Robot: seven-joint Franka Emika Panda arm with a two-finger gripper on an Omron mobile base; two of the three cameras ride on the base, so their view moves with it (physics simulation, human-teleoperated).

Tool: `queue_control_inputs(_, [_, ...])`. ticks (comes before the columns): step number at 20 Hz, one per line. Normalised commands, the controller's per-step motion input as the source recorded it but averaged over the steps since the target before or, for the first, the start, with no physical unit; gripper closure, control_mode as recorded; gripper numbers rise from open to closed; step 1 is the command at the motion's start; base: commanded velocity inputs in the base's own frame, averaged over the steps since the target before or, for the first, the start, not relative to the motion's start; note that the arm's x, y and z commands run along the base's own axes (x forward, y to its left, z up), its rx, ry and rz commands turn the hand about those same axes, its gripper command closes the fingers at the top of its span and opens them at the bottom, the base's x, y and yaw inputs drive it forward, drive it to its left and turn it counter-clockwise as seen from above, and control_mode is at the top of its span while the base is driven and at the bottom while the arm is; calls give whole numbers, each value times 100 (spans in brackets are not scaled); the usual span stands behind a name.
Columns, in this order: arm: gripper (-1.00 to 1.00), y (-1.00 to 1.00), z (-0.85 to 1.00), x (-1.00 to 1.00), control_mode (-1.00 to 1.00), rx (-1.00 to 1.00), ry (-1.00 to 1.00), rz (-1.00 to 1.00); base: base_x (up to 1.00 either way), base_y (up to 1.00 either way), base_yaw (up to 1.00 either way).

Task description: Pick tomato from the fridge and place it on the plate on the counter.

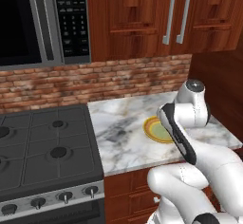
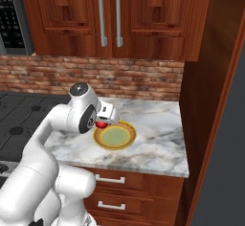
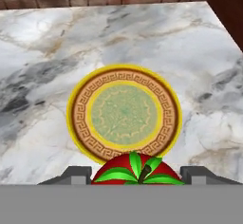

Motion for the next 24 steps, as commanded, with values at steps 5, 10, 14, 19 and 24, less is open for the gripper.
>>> queue_control_inputs(5, [100, -5, -51, 43, -100, 1, 1, 0, 0, 0, 0])
queue_control_inputs(10, [100, 0, -58, 39, -100, 0, 0, 0, 0, 0, 0])
queue_control_inputs(14, [100, -6, -52, 41, -100, 0, 0, 0, 0, 0, 0])
queue_control_inputs(19, [100, -32, -54, 47, -100, 2, 0, 0, 0, 0, 0])
queue_control_inputs(24, [-100, -5, -37, 23, -100, 2, 0, 0, 0, 0, 0])
